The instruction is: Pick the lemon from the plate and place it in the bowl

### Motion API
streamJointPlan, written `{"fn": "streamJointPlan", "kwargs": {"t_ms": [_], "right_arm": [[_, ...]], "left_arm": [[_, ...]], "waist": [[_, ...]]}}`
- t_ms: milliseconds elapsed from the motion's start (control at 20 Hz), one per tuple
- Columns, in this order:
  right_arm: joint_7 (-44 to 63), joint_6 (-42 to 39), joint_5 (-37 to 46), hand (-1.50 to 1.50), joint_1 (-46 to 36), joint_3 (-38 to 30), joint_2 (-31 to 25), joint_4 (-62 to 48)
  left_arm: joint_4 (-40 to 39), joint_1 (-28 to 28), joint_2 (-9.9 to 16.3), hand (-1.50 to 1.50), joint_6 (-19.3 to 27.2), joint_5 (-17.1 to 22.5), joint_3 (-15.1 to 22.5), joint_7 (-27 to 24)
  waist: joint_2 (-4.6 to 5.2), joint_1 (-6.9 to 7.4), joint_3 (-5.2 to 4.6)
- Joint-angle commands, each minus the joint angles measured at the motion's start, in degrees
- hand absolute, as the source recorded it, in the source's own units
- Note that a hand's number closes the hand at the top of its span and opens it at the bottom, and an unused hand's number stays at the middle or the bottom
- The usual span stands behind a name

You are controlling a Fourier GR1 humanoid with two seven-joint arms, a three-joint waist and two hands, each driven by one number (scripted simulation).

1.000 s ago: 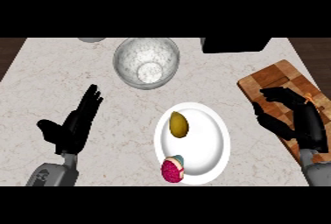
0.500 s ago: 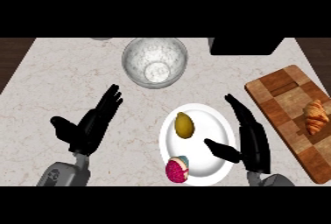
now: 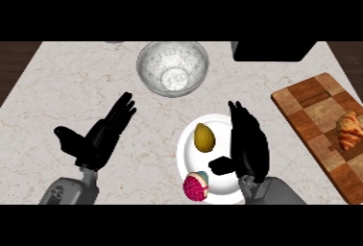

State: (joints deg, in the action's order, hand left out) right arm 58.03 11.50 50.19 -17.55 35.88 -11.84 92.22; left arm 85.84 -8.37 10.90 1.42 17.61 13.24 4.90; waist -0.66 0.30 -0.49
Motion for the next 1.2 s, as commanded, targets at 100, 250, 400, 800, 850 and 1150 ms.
{"fn": "streamJointPlan", "kwargs": {"t_ms": [100,250,400,800,850,1150], "right_arm": [[20.8,-16.0,0.4,-1.50,-10.2,-0.9,11.4,-2.0],[24.9,-16.8,-4.1,-1.50,-13.8,-2.1,11.6,-4.4],[25.4,-18.0,-4.6,-1.50,-13.6,-5.6,11.7,-8.5],[27.2,-19.8,-8.1,-1.50,-14.9,-6.5,11.8,-12.5],[27.0,-19.2,-9.5,-1.50,-14.6,-6.5,11.8,-14.8],[26.8,-16.1,-10.8,-1.50,-15.5,-3.5,11.8,-17.1]], "left_arm": [[3.4,0.3,-0.3,0.00,0.3,0.2,1.0,3.0],[1.1,-0.7,-2.6,0.00,1.1,-0.8,2.1,2.0],[1.7,-2.1,0.1,0.00,-0.4,1.1,-1.2,3.2],[1.5,-0.8,-0.6,0.00,0.0,0.2,-0.8,3.0],[2.5,1.2,-0.6,0.00,-0.8,-0.3,0.4,1.9],[0.4,1.1,-0.9,0.00,-2.0,-0.7,-0.5,-0.2]], "waist": [[0.28,0.78,0.35],[0.54,0.66,0.36],[0.56,0.36,0.37],[0.42,0.18,0.39],[0.55,0.73,0.41],[0.63,0.51,0.44]]}}
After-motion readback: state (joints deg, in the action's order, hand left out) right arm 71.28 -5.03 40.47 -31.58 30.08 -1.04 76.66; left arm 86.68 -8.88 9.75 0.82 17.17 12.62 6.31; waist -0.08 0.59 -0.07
